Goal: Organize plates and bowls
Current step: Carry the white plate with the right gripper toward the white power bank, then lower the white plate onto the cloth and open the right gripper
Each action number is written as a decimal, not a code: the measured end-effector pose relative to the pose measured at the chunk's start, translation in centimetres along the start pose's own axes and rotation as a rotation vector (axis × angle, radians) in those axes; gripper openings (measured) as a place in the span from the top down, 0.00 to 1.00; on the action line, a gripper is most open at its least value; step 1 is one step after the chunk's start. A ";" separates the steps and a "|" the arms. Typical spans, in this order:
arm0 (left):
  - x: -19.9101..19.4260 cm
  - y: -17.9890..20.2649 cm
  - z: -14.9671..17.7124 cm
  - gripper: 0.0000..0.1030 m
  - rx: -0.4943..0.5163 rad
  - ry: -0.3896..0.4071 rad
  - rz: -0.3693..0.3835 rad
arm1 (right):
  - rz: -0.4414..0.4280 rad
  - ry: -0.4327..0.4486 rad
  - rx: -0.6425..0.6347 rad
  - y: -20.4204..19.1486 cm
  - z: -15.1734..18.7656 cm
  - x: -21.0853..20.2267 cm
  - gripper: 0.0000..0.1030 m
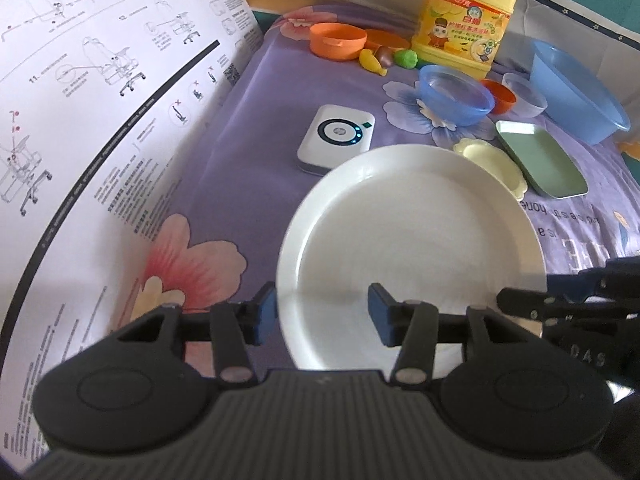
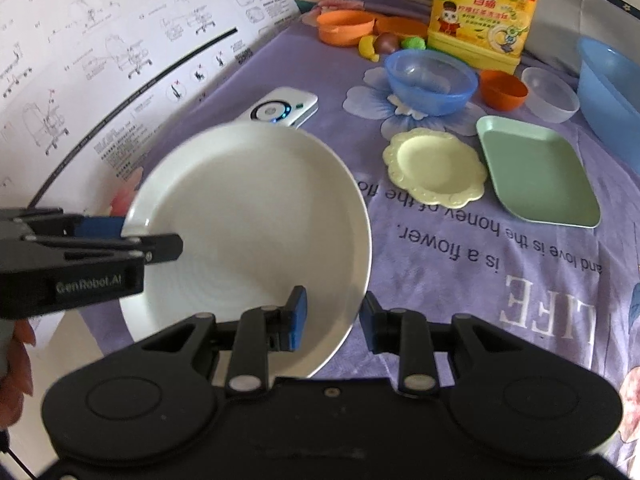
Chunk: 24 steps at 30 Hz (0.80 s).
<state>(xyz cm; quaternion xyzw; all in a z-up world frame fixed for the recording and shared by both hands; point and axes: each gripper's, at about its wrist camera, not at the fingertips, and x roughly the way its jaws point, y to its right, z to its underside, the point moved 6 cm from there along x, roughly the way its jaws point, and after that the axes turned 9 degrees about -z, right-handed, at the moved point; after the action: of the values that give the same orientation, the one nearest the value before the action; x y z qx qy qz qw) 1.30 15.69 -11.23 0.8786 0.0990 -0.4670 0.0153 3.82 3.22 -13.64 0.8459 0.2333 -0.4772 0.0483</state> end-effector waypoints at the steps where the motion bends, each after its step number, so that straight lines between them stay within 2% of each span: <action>1: 0.2 0.0 0.0 0.53 0.005 0.000 -0.003 | -0.002 -0.005 0.002 0.0 0.0 0.3 0.71; 7: 1.6 0.1 0.4 0.52 0.015 -0.033 -0.008 | -0.003 -0.038 0.004 0.4 0.4 1.3 0.70; 10: 1.9 0.2 0.5 0.48 0.019 -0.033 -0.011 | 0.001 -0.032 -0.010 0.4 0.4 1.4 0.69; 11: 1.9 0.3 0.5 0.44 0.021 -0.034 -0.005 | -0.001 -0.030 -0.015 0.3 0.4 1.4 0.66; 12: 1.9 0.3 0.5 0.40 0.022 -0.034 -0.002 | -0.004 -0.028 -0.020 0.3 0.4 1.4 0.56; 13: 1.9 0.3 0.5 0.29 0.024 -0.032 -0.007 | -0.006 -0.026 -0.023 0.2 0.4 1.4 0.41; 14: 1.9 0.3 0.5 0.14 0.028 -0.024 -0.024 | -0.007 -0.022 -0.025 0.2 0.4 1.3 0.32; 15: 1.8 0.2 0.5 0.08 0.029 -0.014 -0.042 | -0.006 -0.016 -0.028 0.2 0.5 1.2 0.17; 16: 1.7 0.1 0.4 0.00 0.028 -0.004 -0.060 | -0.007 -0.006 -0.031 0.2 0.5 1.0 0.13; 19: 1.7 -0.7 0.2 0.00 0.004 -0.007 -0.077 | -0.006 0.005 -0.023 0.4 0.4 0.5 0.02; 24: 1.8 -2.0 0.1 0.00 -0.062 -0.032 -0.082 | -0.016 0.024 0.014 1.1 0.3 -0.4 0.00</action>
<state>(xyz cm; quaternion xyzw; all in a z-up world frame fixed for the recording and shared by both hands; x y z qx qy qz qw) 1.88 17.92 -12.64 0.8652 0.1493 -0.4781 0.0250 3.92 2.00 -13.65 0.8500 0.2374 -0.4688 0.0359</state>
